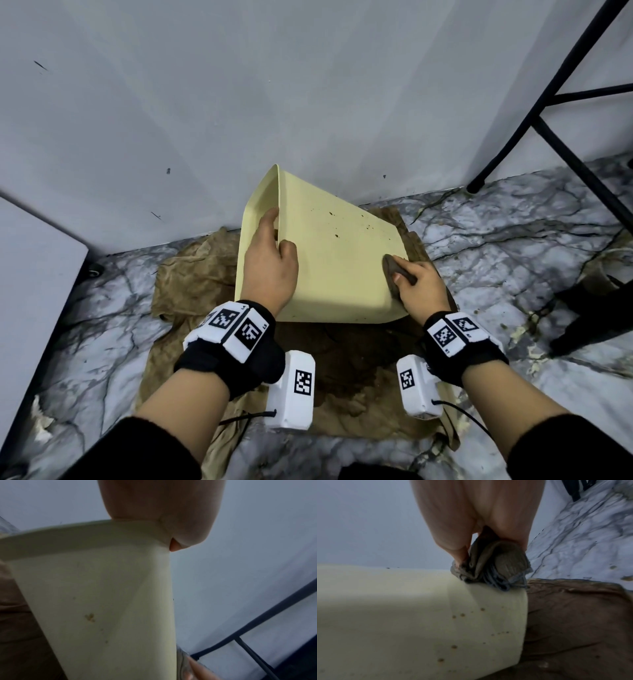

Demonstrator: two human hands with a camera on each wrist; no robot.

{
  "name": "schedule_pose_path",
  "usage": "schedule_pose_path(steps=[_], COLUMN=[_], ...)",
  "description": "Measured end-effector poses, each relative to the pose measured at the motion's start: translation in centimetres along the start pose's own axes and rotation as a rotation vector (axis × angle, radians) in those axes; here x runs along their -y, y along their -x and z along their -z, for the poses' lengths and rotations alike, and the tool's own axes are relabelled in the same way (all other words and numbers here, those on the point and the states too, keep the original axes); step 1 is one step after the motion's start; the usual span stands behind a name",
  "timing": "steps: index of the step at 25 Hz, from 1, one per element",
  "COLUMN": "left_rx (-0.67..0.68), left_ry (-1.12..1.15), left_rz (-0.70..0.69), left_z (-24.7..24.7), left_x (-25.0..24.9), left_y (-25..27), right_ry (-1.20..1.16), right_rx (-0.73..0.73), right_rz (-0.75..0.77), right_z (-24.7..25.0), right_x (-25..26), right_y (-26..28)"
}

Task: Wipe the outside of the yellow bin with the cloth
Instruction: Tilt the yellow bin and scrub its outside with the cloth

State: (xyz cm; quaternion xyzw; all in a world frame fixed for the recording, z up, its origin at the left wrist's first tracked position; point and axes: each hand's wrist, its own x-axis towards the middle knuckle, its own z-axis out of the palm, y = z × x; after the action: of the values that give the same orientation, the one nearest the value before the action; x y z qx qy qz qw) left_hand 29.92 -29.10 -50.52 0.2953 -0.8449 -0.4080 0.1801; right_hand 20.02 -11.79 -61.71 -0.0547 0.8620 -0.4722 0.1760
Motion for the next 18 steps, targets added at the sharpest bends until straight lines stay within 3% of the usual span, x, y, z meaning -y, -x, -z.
schedule_pose_path(steps=[4,10,18], left_rx=[0.016,-0.052,-0.046], left_ry=[0.048,0.04,0.19], left_rz=[0.052,-0.029,-0.083], left_z=[0.4,-0.4,-1.2], left_x=[0.0,-0.2,-1.1], left_y=[-0.7,0.1,1.6], right_ry=[0.021,-0.08,-0.133], right_rx=[-0.002,-0.027,-0.041], right_rz=[0.011,0.071,0.506], right_z=[0.0,-0.1,-2.0], right_x=[-0.6,0.5,8.4], right_y=[0.0,1.6,5.2])
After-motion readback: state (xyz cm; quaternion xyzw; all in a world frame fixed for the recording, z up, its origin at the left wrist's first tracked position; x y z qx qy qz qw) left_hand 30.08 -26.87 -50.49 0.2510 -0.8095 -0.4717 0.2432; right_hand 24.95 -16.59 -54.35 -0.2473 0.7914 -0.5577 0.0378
